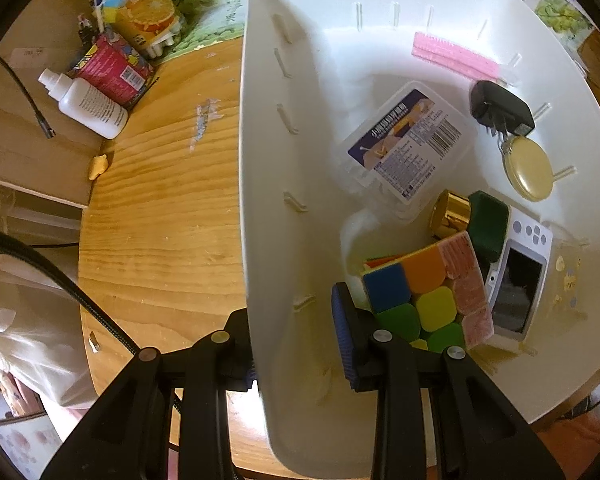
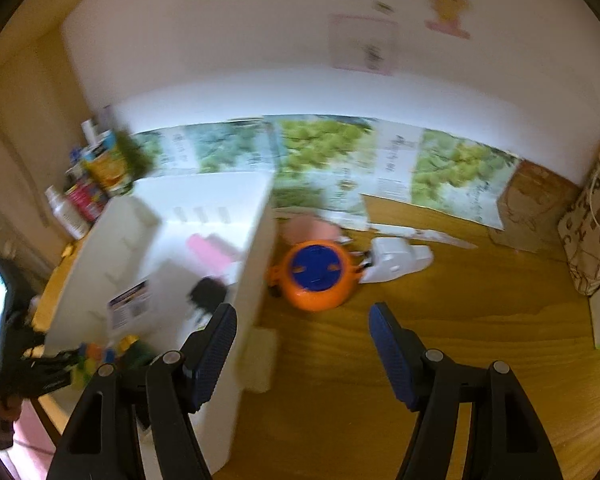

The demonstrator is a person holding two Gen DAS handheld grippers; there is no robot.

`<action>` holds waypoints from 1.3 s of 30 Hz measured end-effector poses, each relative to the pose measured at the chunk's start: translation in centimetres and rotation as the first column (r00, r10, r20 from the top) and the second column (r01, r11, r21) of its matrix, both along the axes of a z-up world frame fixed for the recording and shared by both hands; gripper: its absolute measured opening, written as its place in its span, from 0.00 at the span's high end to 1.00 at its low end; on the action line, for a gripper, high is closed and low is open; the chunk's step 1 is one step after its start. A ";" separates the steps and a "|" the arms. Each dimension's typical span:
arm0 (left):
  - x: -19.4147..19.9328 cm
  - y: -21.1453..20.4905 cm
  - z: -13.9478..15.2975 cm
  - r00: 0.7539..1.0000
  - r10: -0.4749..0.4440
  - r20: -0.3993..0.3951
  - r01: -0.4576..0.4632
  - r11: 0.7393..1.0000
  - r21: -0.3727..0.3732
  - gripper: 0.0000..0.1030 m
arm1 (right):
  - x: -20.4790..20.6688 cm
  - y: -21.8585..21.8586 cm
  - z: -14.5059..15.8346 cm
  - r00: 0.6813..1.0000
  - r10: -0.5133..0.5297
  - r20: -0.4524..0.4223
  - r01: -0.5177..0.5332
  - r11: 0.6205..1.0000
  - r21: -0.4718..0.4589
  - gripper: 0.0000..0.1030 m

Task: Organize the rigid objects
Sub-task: 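Move the right tool to the white plastic toy and grasp it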

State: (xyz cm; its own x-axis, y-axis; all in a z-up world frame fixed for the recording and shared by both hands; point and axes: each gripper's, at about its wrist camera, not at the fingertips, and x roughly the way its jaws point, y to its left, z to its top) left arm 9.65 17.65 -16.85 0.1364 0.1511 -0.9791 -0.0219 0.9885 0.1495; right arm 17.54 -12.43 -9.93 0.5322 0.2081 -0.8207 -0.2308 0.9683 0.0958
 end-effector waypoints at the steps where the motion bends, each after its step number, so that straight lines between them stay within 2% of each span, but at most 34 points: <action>1: 0.1 0.0 -0.1 1.000 0.008 0.001 -0.008 1.000 0.005 0.68 | 0.6 -0.5 -0.3 1.000 -0.011 -0.004 0.011 1.000 0.003 0.29; 2: 0.1 0.1 -0.1 1.000 0.012 0.000 -0.012 1.000 0.009 0.68 | 1.3 -1.1 -0.6 1.000 -0.026 -0.008 0.026 1.000 0.003 0.26; 8: 0.5 0.3 -0.5 0.999 0.033 -0.015 -0.032 0.999 0.025 0.68 | 5.3 -4.1 -2.9 0.996 -0.084 -0.034 0.085 0.996 0.013 0.20; 12: 0.6 0.4 -0.5 0.998 0.056 -0.024 -0.056 0.998 0.021 0.68 | 7.7 -5.3 -4.7 0.994 -0.097 -0.055 0.098 0.995 0.005 0.20; 21: 0.9 0.4 -0.8 0.995 0.089 -0.040 -0.087 0.995 0.040 0.68 | 11.5 -6.9 -8.5 0.984 -0.125 -0.128 0.133 0.990 0.057 0.16; 32: 1.0 0.5 -1.1 0.992 0.123 -0.040 -0.122 0.992 0.035 0.68 | 13.4 -7.2 -11.1 0.979 -0.103 -0.177 0.111 0.993 0.039 0.12; 36: 1.0 0.8 -1.3 0.989 0.144 -0.036 -0.144 0.989 0.013 0.68 | 13.8 -7.7 -12.0 0.975 -0.106 -0.194 0.124 0.989 0.082 0.12; 39: 0.9 0.8 -1.4 0.988 0.150 -0.031 -0.149 0.989 0.017 0.68 | 13.8 -8.2 -12.1 0.981 -0.101 -0.164 0.124 0.983 0.135 0.12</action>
State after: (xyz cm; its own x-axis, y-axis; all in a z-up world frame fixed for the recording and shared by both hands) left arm 10.58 18.43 -18.21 0.0797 0.1821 -0.9800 -0.1640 0.9722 0.1673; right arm 31.32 -20.63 -22.01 0.4272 0.2762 -0.8610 -0.0927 0.9606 0.2621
